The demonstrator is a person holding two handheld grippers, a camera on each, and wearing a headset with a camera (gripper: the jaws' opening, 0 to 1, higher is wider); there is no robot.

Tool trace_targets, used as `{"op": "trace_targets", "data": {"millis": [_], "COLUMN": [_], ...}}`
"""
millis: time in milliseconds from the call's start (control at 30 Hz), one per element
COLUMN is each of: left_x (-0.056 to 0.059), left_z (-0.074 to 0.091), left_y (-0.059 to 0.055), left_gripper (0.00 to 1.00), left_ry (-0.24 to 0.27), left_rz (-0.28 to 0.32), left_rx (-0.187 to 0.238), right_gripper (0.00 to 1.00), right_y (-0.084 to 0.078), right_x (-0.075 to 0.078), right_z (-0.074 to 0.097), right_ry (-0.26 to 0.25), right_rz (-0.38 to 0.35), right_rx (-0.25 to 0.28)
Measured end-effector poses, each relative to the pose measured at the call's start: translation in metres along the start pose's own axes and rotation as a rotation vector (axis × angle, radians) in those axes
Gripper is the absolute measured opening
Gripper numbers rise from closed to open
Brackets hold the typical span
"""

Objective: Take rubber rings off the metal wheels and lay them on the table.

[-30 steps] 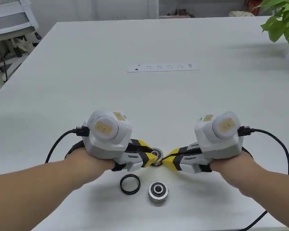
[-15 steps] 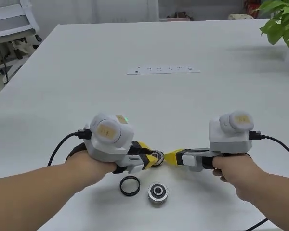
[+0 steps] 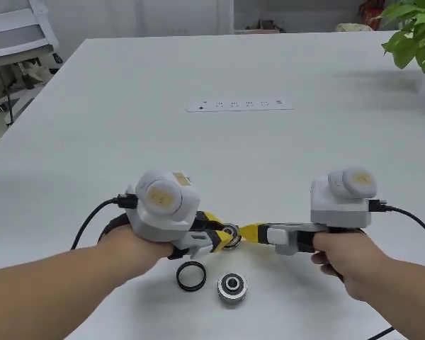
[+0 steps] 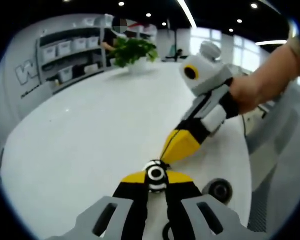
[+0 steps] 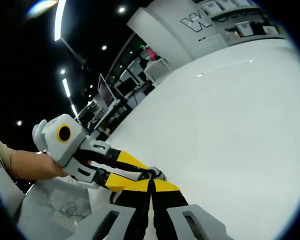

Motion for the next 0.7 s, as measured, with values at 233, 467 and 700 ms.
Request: {"op": "trace_targets", "data": {"millis": [233, 467, 700], "left_x": [0.000, 0.001, 0.001], "left_z": [0.000, 0.000, 0.000], "left_y": [0.000, -0.001, -0.001], "left_gripper": [0.12, 0.12, 0.12], "left_ry": [0.003, 0.001, 0.000], "left_rz": [-0.014, -0.020, -0.020], "left_rx": [-0.001, 0.003, 0.006], "right_gripper": [0.00, 0.00, 0.00], "right_y": [0.000, 0.000, 0.001], "right_x": [-0.001, -0.006, -0.010], "right_z": [-0.001, -0.002, -0.003], "right_ry": [0.007, 0.030, 0.066], "right_rz": [0.006, -0.011, -0.011], "right_rx": [-0.004, 0.006, 0.008]}}
Point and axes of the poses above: the centre of the closed fingertips' face, and the gripper's own axes: z roughly backward along the fingers, x roughly to its right, y roughly out of its top, the point moved 7 cm from there along z, roughly backward along the fingers, and after that the axes turned 5 degrees about -y, right-handed, at the moved point
